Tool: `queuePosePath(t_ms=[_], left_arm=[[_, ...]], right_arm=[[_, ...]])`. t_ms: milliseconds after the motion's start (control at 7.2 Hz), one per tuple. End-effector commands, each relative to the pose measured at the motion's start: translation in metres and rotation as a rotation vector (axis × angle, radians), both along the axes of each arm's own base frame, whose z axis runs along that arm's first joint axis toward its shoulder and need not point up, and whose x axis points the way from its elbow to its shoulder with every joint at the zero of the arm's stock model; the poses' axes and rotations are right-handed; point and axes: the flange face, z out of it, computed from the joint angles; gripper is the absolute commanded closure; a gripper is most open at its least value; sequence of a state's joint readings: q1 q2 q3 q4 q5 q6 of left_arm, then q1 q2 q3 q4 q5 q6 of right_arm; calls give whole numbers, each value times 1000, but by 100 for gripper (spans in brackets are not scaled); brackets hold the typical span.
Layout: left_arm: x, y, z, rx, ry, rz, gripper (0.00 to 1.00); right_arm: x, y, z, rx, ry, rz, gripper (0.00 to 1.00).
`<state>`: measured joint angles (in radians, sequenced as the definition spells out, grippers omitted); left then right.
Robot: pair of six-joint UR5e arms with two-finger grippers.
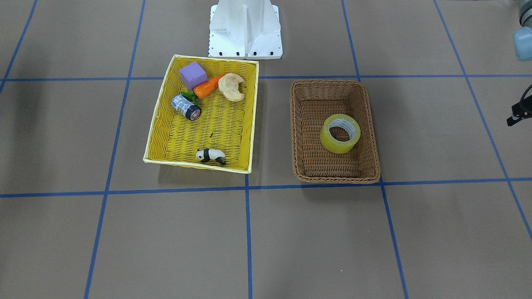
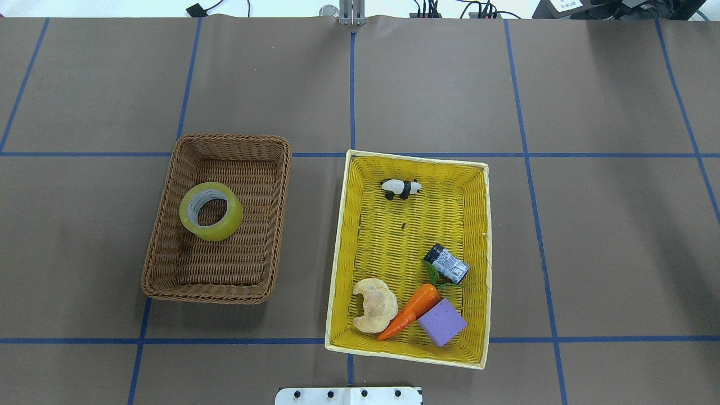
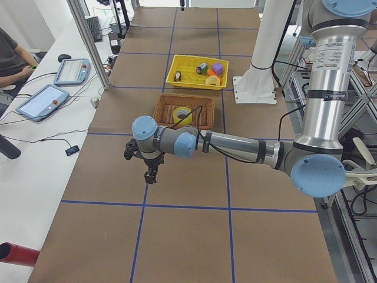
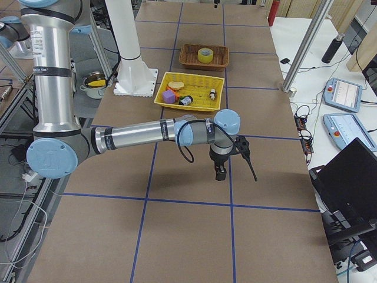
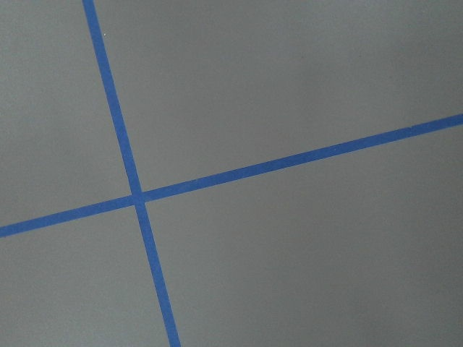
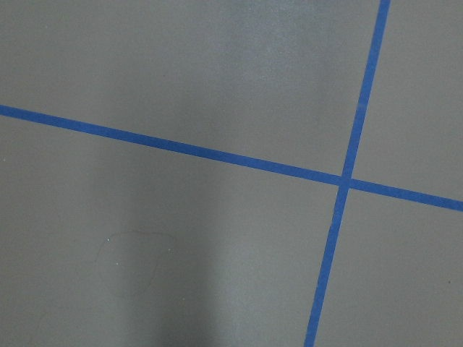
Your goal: Move tape to another basket
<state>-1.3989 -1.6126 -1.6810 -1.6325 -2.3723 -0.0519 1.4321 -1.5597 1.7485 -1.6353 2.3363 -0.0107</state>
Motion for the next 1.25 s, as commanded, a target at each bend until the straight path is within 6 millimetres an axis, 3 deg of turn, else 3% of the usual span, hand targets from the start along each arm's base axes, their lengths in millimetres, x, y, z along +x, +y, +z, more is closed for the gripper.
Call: queuePosePath(t_ms=[0,139,278,556,1111], left_arm=[[-4,19,12,-34,19,-5,2],[-5,19,9,-29,20,-7,2],[-5,20,19,-41,17,-5,2],[-9,23,15,-30,19,-15,2],[-16,23,13,-34,19,-33,2]], right_arm=[[4,2,-11,-14,2,7,0],[22,8,-10,-88,11,52,0],[24,5,-13,-93,19,44,0],[27,8,-25,-57,55,46,0],[27,8,-26,-49,63,47,0]])
